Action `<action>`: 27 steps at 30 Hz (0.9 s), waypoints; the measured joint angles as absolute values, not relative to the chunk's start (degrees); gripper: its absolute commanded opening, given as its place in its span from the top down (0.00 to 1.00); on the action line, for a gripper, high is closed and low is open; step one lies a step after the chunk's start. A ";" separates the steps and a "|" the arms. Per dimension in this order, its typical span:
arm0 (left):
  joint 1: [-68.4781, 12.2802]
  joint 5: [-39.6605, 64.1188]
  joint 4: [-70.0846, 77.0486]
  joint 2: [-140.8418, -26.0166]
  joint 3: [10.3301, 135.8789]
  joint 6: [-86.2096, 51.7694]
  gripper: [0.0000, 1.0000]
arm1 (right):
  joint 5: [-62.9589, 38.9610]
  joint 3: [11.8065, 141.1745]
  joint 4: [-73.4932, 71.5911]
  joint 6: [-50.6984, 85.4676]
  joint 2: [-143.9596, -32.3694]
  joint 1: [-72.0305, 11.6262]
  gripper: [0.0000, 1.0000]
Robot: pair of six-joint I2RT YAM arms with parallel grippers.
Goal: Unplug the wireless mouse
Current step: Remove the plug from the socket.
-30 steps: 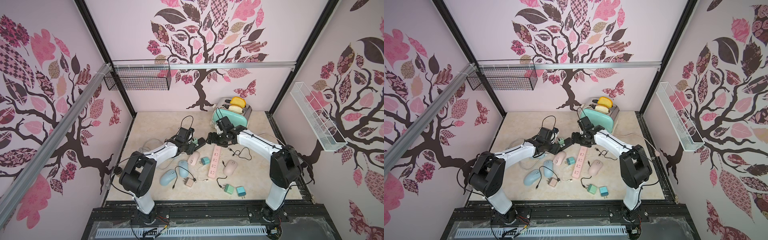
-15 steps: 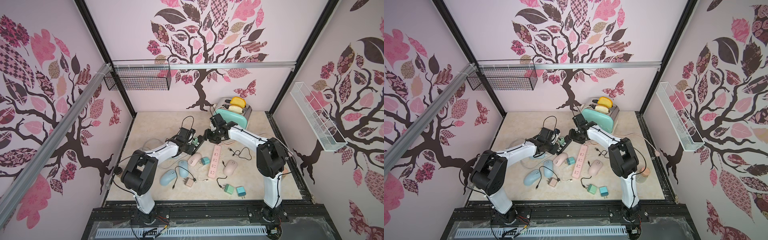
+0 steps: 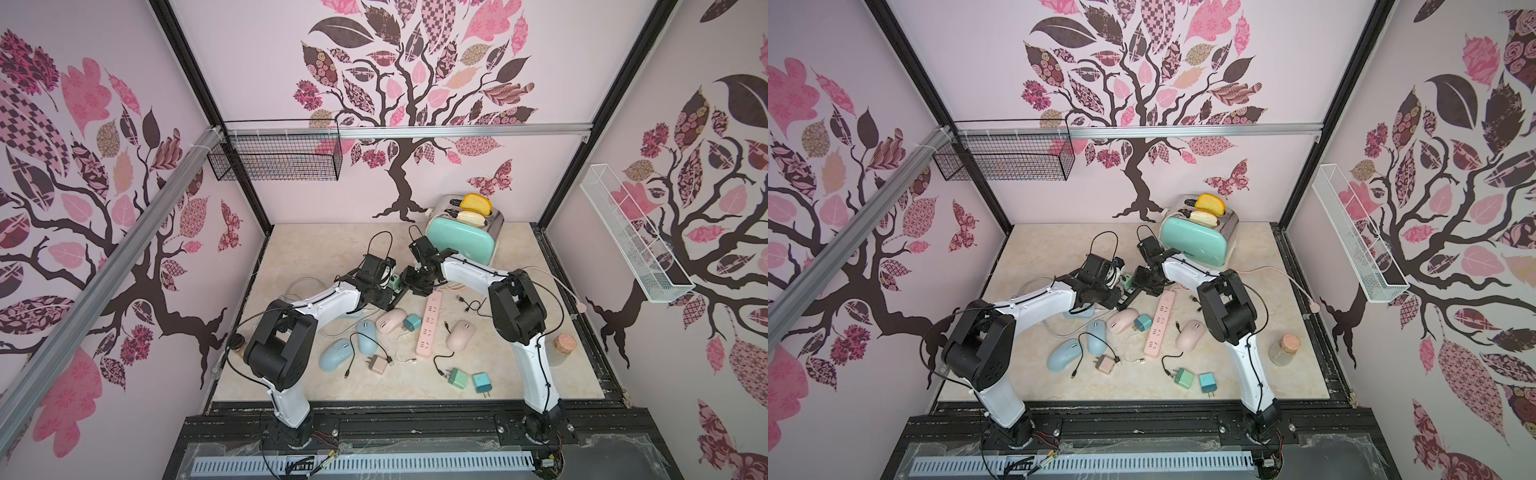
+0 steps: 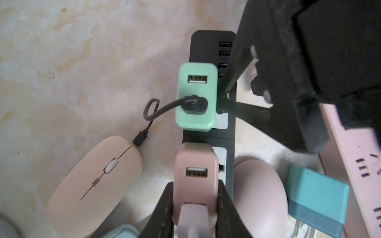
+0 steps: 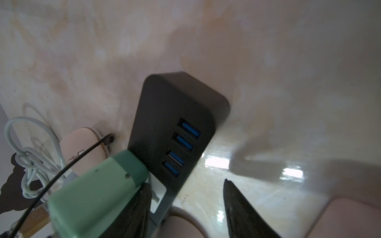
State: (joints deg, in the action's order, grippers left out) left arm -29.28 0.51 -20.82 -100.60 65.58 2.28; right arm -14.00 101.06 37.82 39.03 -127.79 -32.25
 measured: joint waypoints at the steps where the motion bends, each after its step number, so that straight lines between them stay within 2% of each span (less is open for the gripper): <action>1: -29.28 0.73 -21.04 -100.60 65.58 1.89 1.00 | -13.80 101.41 38.11 39.27 -128.09 -32.38 0.43; 10: -26.22 7.77 -23.07 -101.73 68.95 -3.62 1.00 | -11.66 101.10 37.12 41.06 -128.29 -32.67 0.43; 18: -28.77 -0.43 -16.60 -94.74 60.01 -6.81 1.00 | -11.18 99.55 35.35 42.28 -127.68 -32.73 0.38; 21: -28.67 -1.69 -14.37 -91.09 57.56 -8.97 1.00 | -10.96 99.20 35.03 42.65 -127.59 -32.73 0.32; 27: -28.29 -0.54 -8.56 -86.94 54.68 -13.82 1.00 | -10.22 95.46 31.81 42.44 -125.29 -32.69 0.10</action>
State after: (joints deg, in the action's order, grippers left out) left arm -28.29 -0.54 -8.56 -86.94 54.68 -13.82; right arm -10.22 95.46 31.81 42.44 -125.29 -32.69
